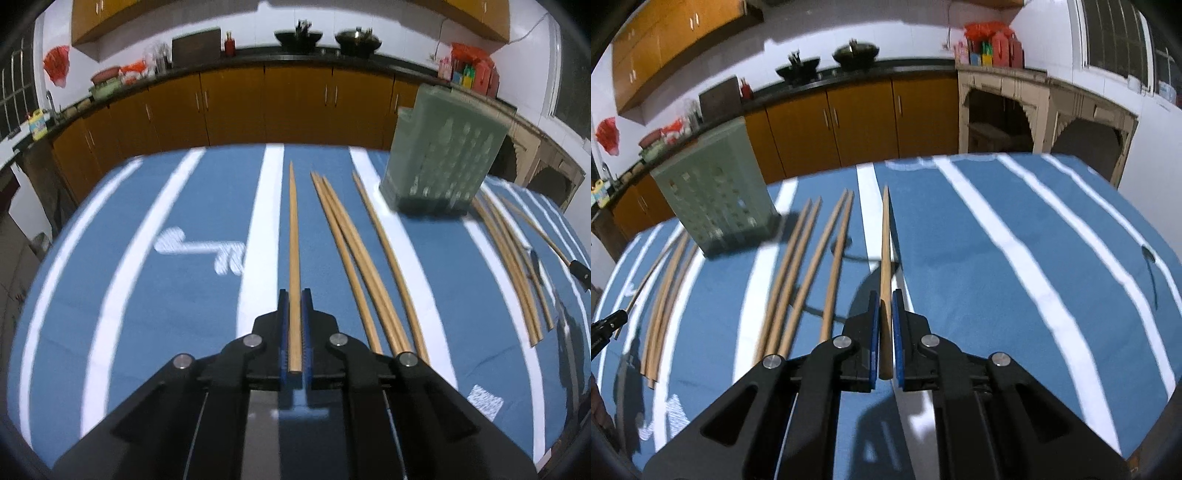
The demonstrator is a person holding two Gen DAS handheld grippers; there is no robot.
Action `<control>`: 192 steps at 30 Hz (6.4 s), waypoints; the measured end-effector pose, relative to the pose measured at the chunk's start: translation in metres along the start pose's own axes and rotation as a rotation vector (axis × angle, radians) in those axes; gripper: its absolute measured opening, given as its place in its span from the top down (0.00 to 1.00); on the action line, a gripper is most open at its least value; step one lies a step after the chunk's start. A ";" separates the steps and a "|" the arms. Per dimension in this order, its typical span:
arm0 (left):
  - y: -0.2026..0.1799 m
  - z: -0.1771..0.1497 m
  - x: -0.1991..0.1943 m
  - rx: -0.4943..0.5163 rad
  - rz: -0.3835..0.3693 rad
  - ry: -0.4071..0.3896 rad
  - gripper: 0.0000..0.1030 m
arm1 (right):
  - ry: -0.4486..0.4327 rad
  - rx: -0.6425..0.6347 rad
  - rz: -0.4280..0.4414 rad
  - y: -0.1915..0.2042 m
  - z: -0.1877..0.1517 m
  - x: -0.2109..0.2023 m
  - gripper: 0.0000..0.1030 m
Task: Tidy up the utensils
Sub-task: 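Lift the left tool's chopstick upright over the green holder while the right tool carries its chopstick there too, then open the left tool to drop its chopstick into the holder while the right tool releases its chopstick, then lower the left tool onto another chopstick and close it while the right tool grasps one too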
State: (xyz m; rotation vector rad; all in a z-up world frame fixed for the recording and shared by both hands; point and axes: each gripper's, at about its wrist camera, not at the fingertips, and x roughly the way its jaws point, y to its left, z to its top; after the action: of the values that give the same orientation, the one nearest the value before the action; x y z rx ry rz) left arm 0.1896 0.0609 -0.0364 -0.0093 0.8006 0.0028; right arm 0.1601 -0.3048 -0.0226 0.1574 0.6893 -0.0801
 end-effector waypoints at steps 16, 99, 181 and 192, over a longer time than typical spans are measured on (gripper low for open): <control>0.011 0.055 -0.090 -0.073 -0.057 -0.318 0.93 | -0.233 0.033 0.046 -0.005 0.049 -0.049 0.93; -0.056 0.189 -0.095 -0.102 -0.219 -0.409 0.64 | -0.412 -0.047 0.260 0.082 0.162 -0.067 0.61; 0.001 -0.002 0.047 -0.050 -0.015 0.089 0.90 | 0.155 0.028 -0.017 -0.002 -0.016 0.054 0.92; 0.000 -0.002 0.047 -0.040 -0.022 0.088 0.85 | 0.156 0.025 -0.017 -0.003 -0.016 0.054 0.92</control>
State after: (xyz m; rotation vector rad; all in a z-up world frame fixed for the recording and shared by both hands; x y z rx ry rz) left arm 0.2209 0.0604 -0.0710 -0.0558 0.8884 -0.0022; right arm 0.1908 -0.3059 -0.0694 0.1829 0.8454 -0.0935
